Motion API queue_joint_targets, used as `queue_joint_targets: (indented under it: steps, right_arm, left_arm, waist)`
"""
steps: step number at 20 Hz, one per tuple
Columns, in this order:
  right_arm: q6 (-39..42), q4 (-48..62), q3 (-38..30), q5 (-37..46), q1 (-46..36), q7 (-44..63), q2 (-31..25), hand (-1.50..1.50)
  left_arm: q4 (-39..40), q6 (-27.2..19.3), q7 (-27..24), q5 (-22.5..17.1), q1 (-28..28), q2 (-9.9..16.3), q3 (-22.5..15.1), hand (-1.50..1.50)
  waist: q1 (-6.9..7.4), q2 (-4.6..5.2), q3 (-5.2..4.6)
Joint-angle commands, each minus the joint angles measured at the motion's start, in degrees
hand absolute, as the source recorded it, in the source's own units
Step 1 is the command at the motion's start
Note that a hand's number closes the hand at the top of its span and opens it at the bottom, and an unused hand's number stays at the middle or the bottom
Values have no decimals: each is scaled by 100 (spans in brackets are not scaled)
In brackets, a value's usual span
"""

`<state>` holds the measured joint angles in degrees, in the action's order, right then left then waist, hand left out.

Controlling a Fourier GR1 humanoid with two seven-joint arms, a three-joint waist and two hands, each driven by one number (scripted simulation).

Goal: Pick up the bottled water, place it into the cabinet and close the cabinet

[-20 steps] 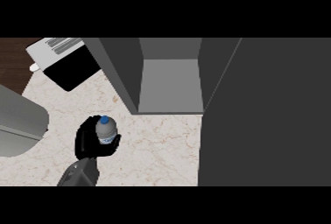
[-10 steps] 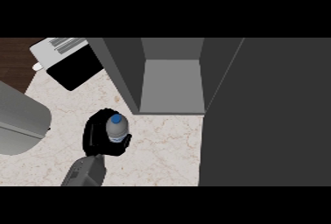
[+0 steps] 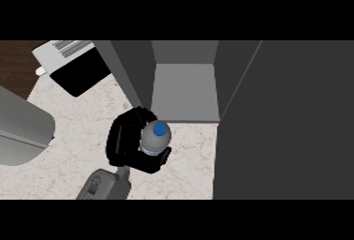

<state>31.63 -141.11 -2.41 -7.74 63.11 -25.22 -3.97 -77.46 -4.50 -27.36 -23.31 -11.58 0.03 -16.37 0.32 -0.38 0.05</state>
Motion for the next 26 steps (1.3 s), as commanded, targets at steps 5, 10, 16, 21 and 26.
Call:
queue_joint_targets:
  steps: [5, 10, 16, 21, 26]
  right_arm:
    - [31, -201, -239, -579, -306, 244, -104, -150]
    - [-70, -544, -343, -833, -292, 589, -79, -150]
    - [-91, -372, -259, -528, -494, 537, -4, -150]
    - [24, -439, -530, -771, -450, 596, -64, -150]
    - [133, -233, -996, -1202, -517, 534, -213, -150]
  left_arm:
    - [-1210, -2016, 1486, 28, -887, -2, -1090, 150]
    - [-1114, -3100, 1696, 122, -1516, -2, -1482, 150]
    - [-133, -4090, 1524, -54, -2750, -2, -1590, 150]
    - [446, -3797, 1593, -101, -2997, -2, -1083, 150]
    - [1004, -4026, 1557, -122, -3361, -2, -1300, 150]
  waist:
    - [-82, 23, 0]
    - [-119, 36, -4]
    - [-197, 52, -3]
    - [-165, 42, -5]
    - [-165, 37, -2]
